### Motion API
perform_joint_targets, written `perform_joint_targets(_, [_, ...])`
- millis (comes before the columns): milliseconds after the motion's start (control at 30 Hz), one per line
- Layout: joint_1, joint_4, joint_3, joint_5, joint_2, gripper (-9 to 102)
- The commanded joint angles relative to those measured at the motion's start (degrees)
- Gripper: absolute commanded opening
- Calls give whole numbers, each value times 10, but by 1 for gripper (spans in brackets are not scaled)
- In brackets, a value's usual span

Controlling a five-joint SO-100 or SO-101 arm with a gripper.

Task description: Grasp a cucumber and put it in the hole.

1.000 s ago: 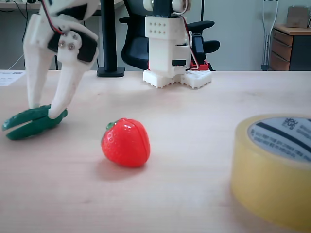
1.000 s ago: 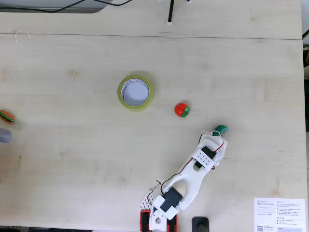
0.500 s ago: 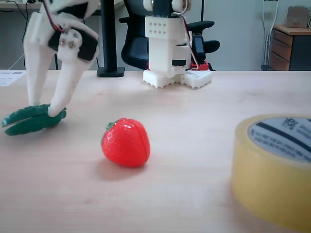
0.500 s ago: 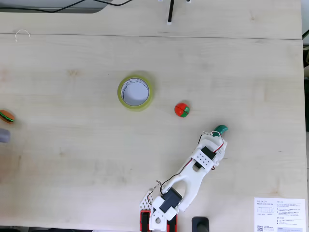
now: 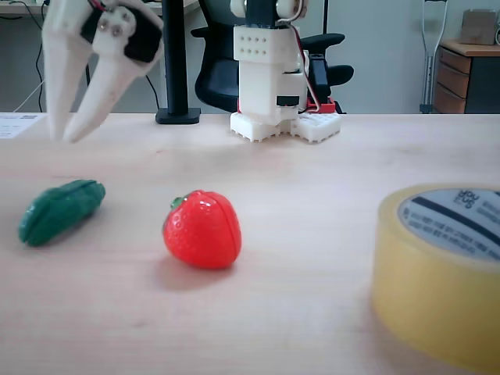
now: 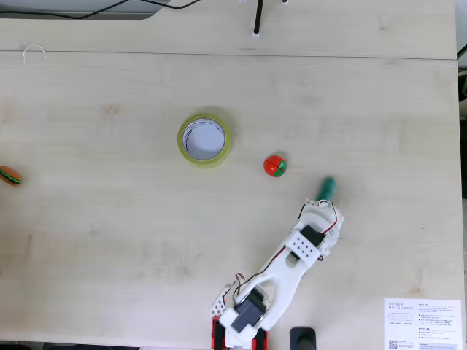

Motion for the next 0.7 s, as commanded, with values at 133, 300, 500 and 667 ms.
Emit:
perform_joint_targets(133, [-11,34,-39,11,80,2])
perform_joint_targets(300, [-16,25,-40,11,71,16])
perform_joint_targets(500, [-39,-40,-40,-33,69,36])
perform_joint_targets(667, [-56,-57,-35,-46,91,50])
